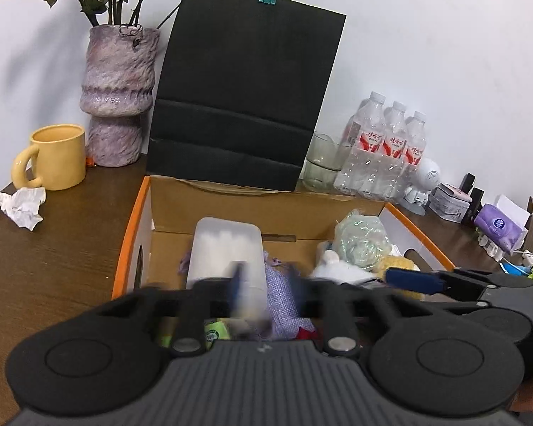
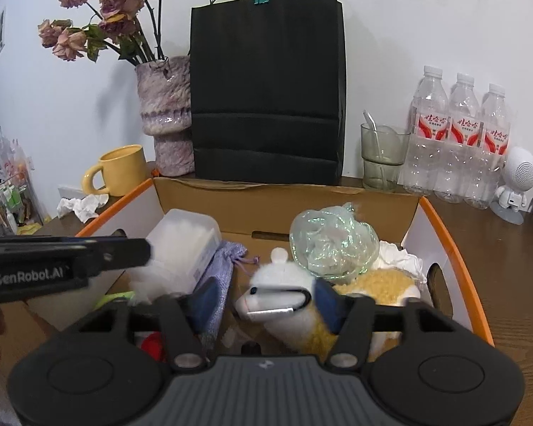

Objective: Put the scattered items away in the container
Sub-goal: 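Lower the wrapper into the box with the left tool while the right tool drops the carabiner in, then open both tools and withdraw above the box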

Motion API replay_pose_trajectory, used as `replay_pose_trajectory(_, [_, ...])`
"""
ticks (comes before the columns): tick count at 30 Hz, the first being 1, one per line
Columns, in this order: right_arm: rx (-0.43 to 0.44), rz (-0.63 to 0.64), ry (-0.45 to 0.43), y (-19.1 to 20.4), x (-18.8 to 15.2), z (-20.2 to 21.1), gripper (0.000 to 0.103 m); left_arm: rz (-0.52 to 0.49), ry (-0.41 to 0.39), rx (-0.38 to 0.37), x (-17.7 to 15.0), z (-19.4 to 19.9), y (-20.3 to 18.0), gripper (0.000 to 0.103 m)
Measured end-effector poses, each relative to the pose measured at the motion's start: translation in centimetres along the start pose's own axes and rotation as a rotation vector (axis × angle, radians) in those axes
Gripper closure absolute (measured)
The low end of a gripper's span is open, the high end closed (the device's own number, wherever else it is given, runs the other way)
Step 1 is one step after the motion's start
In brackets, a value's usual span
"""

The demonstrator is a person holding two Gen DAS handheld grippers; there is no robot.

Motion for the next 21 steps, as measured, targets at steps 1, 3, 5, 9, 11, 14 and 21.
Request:
replay_pose_trajectory(1, [-0.009, 0.008, 0.003, 0.0, 0.0, 0.2, 0.004, -0.009, -0.010, 0.014, 0.1, 0.3, -0.1, 0.010])
replay_pose_trajectory(3, [-0.036, 0.025, -0.001, 0.0, 0.1, 0.8, 0.001, -0.038, -0.039, 0.042, 0.5, 1.0, -0.3, 0.003])
replay_pose_trajectory(5, [-0.040, 0.027, -0.008, -0.1, 0.4, 1.5, 0.000, -0.063, -0.060, 0.056, 0.9, 1.7, -0.5, 0.000])
replay_pose_trajectory(9, [-0.036, 0.020, 0.003, -0.4, 0.7, 2.6, 0.000, -0.094, -0.068, 0.087, 1.4, 2.7, -1.0, 0.000])
replay_pose_trajectory(11, [-0.039, 0.011, 0.000, -0.7, 0.8, 3.0, 0.000, -0.100, -0.067, 0.095, 1.5, 3.0, -1.1, 0.000])
replay_pose_trajectory(14, [-0.039, -0.003, -0.001, -1.0, 0.9, 3.7, 0.000, -0.103, -0.065, 0.093, 1.7, 3.4, -1.4, 0.000])
replay_pose_trajectory(21, [-0.059, -0.013, -0.007, -1.4, 1.0, 5.3, 0.000, -0.113, -0.075, 0.094, 2.0, 4.6, -2.0, 0.000])
Point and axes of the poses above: each gripper's, at about its wrist camera, not at the fingertips, and z roughly against the way its jaws point, y to its left, x to its top, the point moved 10 cm from there along -z, roughly the way its jaws point, and after that the axes turned 3 degrees about y, right-handed, at the moved point
